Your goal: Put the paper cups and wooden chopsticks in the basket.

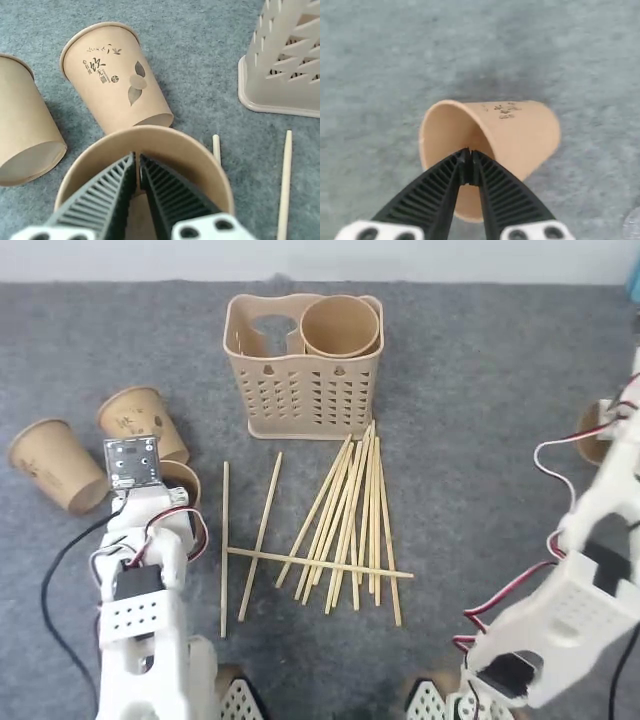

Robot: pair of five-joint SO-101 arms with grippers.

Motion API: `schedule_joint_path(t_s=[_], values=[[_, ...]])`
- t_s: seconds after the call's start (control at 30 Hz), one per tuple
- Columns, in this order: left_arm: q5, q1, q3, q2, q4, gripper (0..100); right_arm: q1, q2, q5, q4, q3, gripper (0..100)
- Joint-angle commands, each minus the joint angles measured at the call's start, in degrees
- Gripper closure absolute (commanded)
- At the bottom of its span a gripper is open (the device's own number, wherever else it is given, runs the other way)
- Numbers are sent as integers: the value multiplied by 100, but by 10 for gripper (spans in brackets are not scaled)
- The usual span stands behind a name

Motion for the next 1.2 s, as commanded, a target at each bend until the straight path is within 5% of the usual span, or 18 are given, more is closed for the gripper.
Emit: schedule_joint_path(t_s=[0.0,0.43,0.8,1.17], values=[[-62,0,-22,167,-53,984,251,-84,88,-347,-316,987],[-62,0,-22,167,-53,984,752,796,70,-901,-1073,982],[-62,0,-22,167,-53,984,576,1771,35,-884,-2391,872],[-62,0,-22,167,-53,984,233,1736,-853,673,-3534,875]])
